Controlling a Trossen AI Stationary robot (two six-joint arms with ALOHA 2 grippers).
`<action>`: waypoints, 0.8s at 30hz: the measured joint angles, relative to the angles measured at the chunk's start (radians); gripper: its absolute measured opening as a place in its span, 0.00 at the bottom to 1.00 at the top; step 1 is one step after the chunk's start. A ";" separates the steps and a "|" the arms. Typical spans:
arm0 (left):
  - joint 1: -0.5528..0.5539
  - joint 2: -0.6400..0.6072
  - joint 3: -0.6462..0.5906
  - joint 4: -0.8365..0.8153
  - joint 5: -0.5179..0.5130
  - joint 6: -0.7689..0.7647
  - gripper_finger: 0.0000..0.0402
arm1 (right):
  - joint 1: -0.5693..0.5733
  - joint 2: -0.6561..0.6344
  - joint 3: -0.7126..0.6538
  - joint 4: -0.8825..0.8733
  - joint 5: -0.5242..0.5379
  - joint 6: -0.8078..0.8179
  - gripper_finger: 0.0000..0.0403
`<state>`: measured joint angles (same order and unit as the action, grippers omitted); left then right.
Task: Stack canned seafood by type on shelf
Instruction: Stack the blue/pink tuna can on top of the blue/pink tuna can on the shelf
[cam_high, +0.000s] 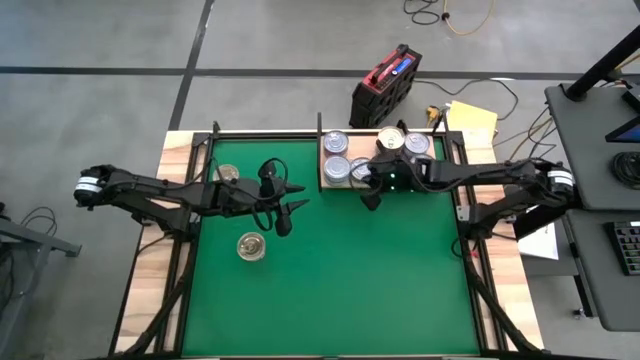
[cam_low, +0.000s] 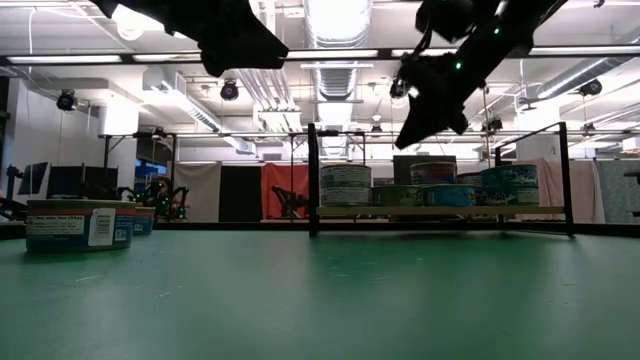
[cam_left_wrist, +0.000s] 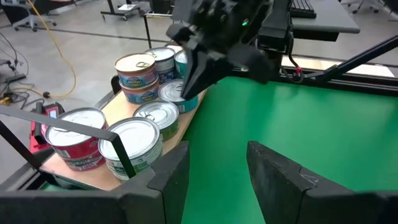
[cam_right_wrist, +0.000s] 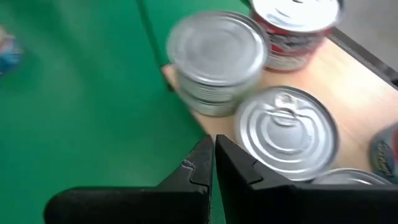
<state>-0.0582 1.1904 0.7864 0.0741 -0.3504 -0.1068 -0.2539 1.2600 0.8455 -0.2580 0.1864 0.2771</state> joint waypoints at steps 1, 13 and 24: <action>0.000 0.000 0.000 -0.001 0.000 -0.007 0.36 | 0.015 -0.010 0.000 0.000 0.000 0.000 0.02; -0.078 0.000 -0.011 -0.017 0.000 -0.076 0.36 | 0.249 -0.108 -0.076 0.159 0.073 0.010 0.02; -0.191 0.000 -0.011 -0.094 -0.005 -0.248 0.36 | 0.383 -0.114 -0.226 0.455 0.076 0.008 0.02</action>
<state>-0.2489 1.1904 0.7750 -0.0197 -0.3558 -0.3543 0.1295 1.1462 0.6197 0.1973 0.2623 0.2847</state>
